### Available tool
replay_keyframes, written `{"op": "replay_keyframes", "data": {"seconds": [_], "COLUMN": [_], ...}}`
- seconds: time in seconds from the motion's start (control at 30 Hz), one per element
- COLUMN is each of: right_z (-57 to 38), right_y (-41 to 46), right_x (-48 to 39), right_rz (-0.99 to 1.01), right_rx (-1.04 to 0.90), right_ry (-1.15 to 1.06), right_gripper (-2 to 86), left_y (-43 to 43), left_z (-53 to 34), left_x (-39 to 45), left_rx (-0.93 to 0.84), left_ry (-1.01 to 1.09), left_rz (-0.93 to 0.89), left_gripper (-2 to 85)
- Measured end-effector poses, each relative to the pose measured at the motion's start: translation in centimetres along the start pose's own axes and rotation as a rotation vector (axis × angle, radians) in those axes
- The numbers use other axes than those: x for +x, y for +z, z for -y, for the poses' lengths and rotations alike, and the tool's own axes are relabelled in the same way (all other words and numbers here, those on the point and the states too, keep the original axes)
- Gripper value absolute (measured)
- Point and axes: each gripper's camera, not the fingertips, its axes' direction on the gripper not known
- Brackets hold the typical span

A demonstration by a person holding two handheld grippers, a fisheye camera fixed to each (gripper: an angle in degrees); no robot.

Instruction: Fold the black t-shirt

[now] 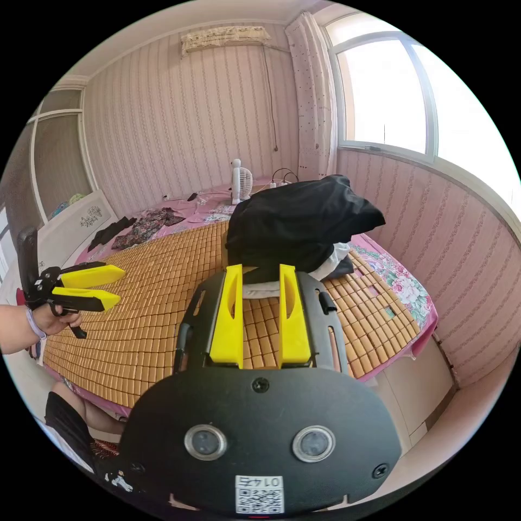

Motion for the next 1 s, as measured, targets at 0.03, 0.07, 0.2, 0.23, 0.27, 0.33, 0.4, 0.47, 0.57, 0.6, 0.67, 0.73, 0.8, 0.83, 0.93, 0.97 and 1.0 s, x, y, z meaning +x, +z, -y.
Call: {"op": "replay_keyframes", "data": {"seconds": [0.03, 0.07, 0.2, 0.23, 0.27, 0.33, 0.4, 0.47, 0.57, 0.6, 0.67, 0.73, 0.8, 0.83, 0.93, 0.97, 1.0], "right_z": [1.5, 2.1, 5.8, 6.4, 6.5, 7.0, 7.5, 7.7, 8.4, 9.1, 10.4, 12.1, 13.3, 14.0, 15.3, 15.3, 15.3], "right_y": [1.0, 1.5, 5.2, 6.5, 7.1, 7.7, 6.7, 5.3, 2.0, 0.2, -2.8, -6.6, -8.6, -9.3, -9.3, -9.1, -8.7], "right_x": [0.9, 1.2, 3.6, 4.0, 4.2, 4.8, 4.8, 4.5, 3.5, 2.8, 1.1, -2.4, -5.4, -7.4, -12.9, -14.1, -16.6], "right_rz": [-0.042, -0.067, -0.232, -0.258, -0.256, -0.221, -0.200, -0.178, -0.127, -0.097, -0.057, 0.032, 0.155, 0.255, 0.501, 0.542, 0.616], "right_rx": [0.004, 0.008, -0.015, -0.058, -0.076, -0.086, -0.079, -0.054, -0.003, 0.018, 0.067, 0.122, 0.131, 0.135, 0.130, 0.130, 0.130], "right_ry": [-0.007, -0.011, -0.019, -0.028, -0.031, -0.010, 0.002, -0.027, -0.092, -0.116, -0.181, -0.306, -0.369, -0.386, -0.365, -0.359, -0.349], "right_gripper": [9.1, 9.3, 10.2, 8.9, 8.2, 5.4, 3.4, 1.3, -0.1, -0.2, -0.2, -0.3, -0.3, -0.3, -0.1, -0.1, 0.0], "left_y": [1.3, 3.8, 11.3, 12.2, 13.7, 15.7, 16.4, 15.6, 11.7, 9.4, 5.7, 1.3, -5.1, -6.8, -15.1, -18.5, -21.8], "left_z": [1.1, 3.2, 8.6, 9.1, 9.9, 10.5, 10.8, 10.8, 10.2, 9.6, 8.4, 6.6, 3.1, 2.0, -3.6, -5.9, -8.0], "left_x": [-0.4, -0.9, -1.7, -1.7, -1.7, -1.8, -1.9, -1.9, -1.6, -1.3, -0.9, -0.9, -1.4, -1.6, -2.2, -2.2, -2.0], "left_rx": [-0.003, -0.009, -0.028, -0.029, -0.043, -0.090, -0.113, -0.115, -0.022, 0.034, 0.086, 0.137, 0.189, 0.198, 0.240, 0.259, 0.280], "left_ry": [-0.001, 0.004, 0.040, 0.046, 0.053, 0.047, 0.028, 0.018, 0.005, 0.011, 0.039, 0.044, 0.005, -0.013, -0.079, -0.092, -0.097], "left_rz": [0.001, 0.005, 0.047, 0.051, 0.061, 0.048, 0.052, 0.050, 0.078, 0.092, 0.111, 0.119, 0.138, 0.144, 0.213, 0.250, 0.288], "left_gripper": [10.3, 10.5, 7.3, 6.9, 6.0, 4.6, 3.2, 2.3, 1.0, 0.5, -0.4, -0.4, -0.5, -0.5, -0.6, -0.6, -0.6]}}
